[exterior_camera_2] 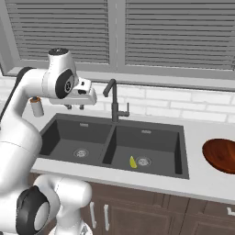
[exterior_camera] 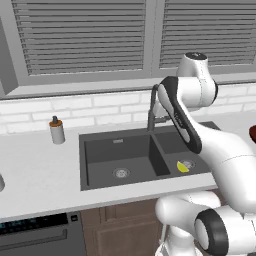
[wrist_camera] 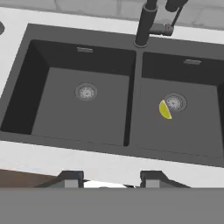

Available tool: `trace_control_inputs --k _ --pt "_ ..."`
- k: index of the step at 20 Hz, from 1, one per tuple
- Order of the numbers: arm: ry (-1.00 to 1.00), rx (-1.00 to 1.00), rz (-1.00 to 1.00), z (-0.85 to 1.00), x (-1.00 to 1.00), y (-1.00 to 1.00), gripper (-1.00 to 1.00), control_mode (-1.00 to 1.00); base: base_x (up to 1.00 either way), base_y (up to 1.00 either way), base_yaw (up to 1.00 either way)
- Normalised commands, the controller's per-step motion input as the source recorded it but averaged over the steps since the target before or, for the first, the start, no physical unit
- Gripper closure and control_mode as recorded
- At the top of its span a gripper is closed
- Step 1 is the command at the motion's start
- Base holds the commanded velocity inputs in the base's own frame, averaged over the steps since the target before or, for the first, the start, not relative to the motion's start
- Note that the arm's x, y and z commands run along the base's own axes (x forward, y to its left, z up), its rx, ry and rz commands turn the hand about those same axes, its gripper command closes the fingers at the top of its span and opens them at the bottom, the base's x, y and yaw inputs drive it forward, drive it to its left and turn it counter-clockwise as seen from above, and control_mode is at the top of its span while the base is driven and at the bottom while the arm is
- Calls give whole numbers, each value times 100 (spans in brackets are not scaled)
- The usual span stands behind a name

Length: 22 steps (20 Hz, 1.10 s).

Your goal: Pick the lemon wedge from the sink and place it in the bowl. Then pick the bowl and place it in the microwave. Then close the microwave door and press the start button.

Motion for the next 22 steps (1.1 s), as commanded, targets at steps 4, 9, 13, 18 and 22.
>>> trace_control_inputs --k 4,9,13,18,22 --pt "0 0 0 0 -22 0 -100 -100 0 0 0" --pt "0 0 0 0 -84 -7 -100 -100 0 0 0" --pt "-1 0 -3 0 -91 -29 -100 -100 0 0 0" --pt "3 0 0 -15 -49 -60 -100 -100 0 0 0" --pt "12 3 0 -22 -1 -78 -100 -100 0 0 0"
